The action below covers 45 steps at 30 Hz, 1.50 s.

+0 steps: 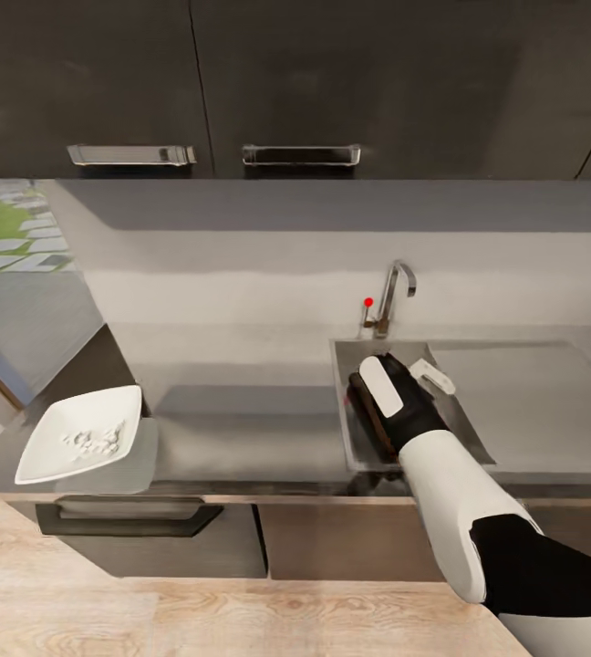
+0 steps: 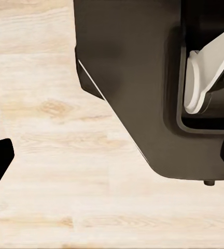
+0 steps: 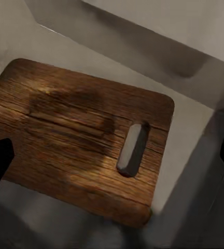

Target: In the kitchen, take the Vidalia onion out of the sink, dice it on the chopping board with the paring knife, put the diced onion into the bowl on the countertop, then place both the paring knife and the chopping board into the sink.

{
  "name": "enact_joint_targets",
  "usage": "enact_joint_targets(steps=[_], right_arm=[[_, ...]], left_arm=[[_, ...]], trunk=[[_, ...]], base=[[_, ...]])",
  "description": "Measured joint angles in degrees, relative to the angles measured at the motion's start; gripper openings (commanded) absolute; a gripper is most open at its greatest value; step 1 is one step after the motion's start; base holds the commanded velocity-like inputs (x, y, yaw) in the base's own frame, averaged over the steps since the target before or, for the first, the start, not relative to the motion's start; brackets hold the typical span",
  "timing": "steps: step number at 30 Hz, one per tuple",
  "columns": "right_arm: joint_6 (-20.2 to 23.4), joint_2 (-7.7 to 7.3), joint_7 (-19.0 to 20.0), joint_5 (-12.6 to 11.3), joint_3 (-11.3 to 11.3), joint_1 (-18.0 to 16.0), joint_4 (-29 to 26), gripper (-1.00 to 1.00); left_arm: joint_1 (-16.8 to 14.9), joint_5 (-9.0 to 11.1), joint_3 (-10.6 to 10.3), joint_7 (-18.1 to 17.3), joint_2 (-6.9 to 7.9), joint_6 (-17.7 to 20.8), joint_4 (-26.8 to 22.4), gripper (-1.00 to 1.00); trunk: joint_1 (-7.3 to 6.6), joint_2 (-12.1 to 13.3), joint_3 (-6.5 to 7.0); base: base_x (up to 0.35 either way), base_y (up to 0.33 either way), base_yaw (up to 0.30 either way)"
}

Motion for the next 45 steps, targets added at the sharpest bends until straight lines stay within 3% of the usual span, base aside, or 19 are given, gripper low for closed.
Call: enact_joint_targets(steps=[2,6,8,10,11,13,15,18,22,28,45], right_arm=[[0.3,-0.05,3.8,0.0,2.9,0.2,0.0,1.0],[0.4,-0.12,11.3,-0.1,5.8,1.3,-0.3,1.0],[1.0,-0.42,16.4,0.0,9.7,2.9,-3.4,1.0],[2.2,-1.17,18.0,0.0,13.2,5.8,-9.6,1.0],[2.8,-1.89,18.3,0.0,14.5,7.1,-12.9,1.0],[4.5,-4.69,18.7,0.0,18.1,10.9,-22.1,1.0],[5.6,-8.31,18.8,-0.1,21.5,15.1,-30.7,1.0],[5.9,-11.45,18.8,-0.1,23.9,18.8,-35.8,1.0],[5.8,-12.58,19.1,-0.1,24.6,21.4,-37.0,1.0],[5.8,-14.55,20.9,-0.1,24.7,22.1,-36.8,1.0],[4.0,-14.83,21.4,0.1,24.8,24.5,-34.4,1.0]], left_arm=[[0.0,0.0,0.0,0.0,0.0,0.0,0.0,1.0],[0.0,0.0,0.0,0.0,0.0,0.0,0.0,1.0],[0.0,0.0,0.0,0.0,0.0,0.0,0.0,1.0],[0.0,0.0,0.0,0.0,0.0,0.0,0.0,1.0],[0.0,0.0,0.0,0.0,0.0,0.0,0.0,1.0],[0.0,0.0,0.0,0.1,0.0,0.0,0.0,1.0],[0.0,0.0,0.0,0.1,0.0,0.0,0.0,1.0],[0.0,0.0,0.0,0.1,-0.02,0.0,0.0,1.0],[0.0,0.0,0.0,0.1,-0.01,0.0,0.0,1.0],[0.0,0.0,0.0,0.1,-0.03,0.0,0.0,1.0],[0.0,0.0,0.0,0.1,-0.02,0.0,0.0,1.0]], trunk=[[0.0,0.0,0.0],[0.0,0.0,0.0],[0.0,0.0,0.0],[0.0,0.0,0.0],[0.0,0.0,0.0],[-0.01,0.0,0.0],[-0.01,0.0,-0.01],[0.0,0.0,-0.01],[0.0,0.0,0.0],[0.0,0.0,0.0],[-0.03,0.0,0.0]], base=[[-0.346,0.0,0.0],[-0.346,0.0,0.0],[-0.346,0.0,0.0],[-0.346,0.0,0.0],[-0.346,0.0,0.0],[-0.346,0.0,0.0],[-0.346,0.0,0.0],[-0.346,0.0,0.0],[-0.346,0.0,0.0],[-0.346,0.0,0.0],[-0.281,0.098,0.0]])
